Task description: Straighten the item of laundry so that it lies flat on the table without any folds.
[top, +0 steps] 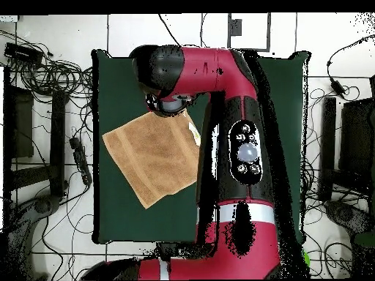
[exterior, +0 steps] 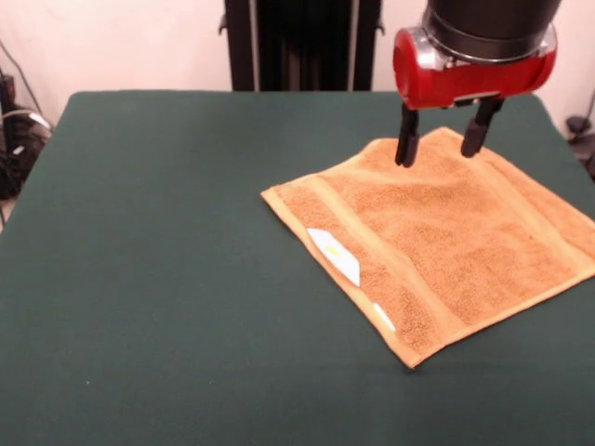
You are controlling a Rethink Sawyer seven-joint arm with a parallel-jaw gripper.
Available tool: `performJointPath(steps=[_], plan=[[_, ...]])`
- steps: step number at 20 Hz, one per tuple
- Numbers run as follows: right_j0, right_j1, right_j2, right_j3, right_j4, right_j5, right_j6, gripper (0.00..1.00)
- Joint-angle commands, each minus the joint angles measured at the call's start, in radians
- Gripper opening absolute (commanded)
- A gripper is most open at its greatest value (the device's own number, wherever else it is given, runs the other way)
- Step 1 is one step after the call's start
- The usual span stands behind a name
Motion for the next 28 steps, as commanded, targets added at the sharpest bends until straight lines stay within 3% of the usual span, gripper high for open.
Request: performJointPath(steps=[1,11,28], plan=[[-0.003,0.015,0.036,0.183,-0.022,0.109,-0.031,1.00],[-0.036,0.024,0.045,0.223,-0.081,0.033,-0.133,1.00],[-0.045,-0.015,0.068,0.332,-0.102,-0.077,-0.040,1.00]])
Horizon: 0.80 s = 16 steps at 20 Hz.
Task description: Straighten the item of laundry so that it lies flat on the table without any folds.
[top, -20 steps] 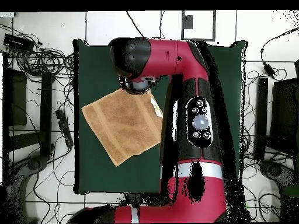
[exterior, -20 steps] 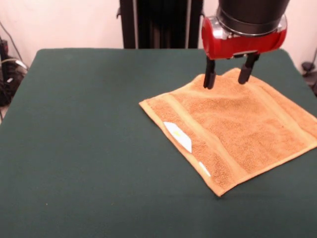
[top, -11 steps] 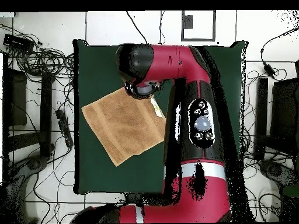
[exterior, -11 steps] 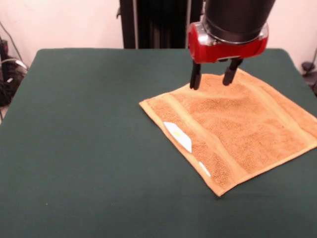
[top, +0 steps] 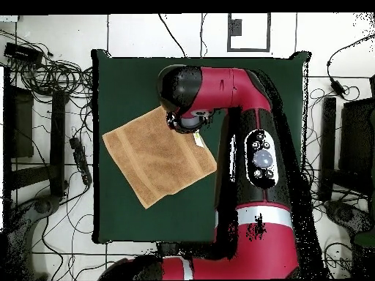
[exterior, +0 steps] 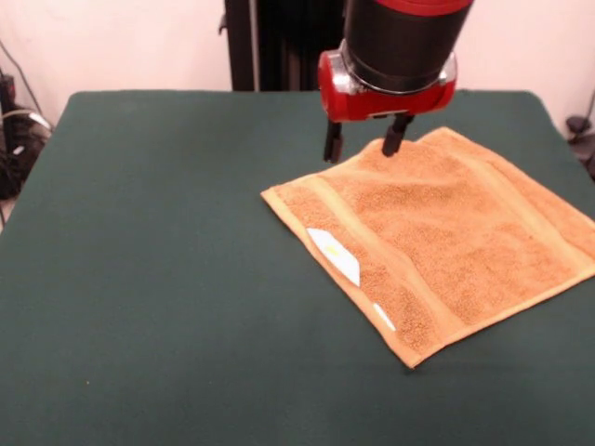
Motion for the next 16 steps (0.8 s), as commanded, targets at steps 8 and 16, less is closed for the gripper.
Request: performJointPath(steps=[8,16], plan=[[0.043,-0.094,0.040,0.355,0.056,-0.106,0.132,1.00],[0.125,-0.160,-0.006,0.477,0.150,-0.178,0.331,1.00]])
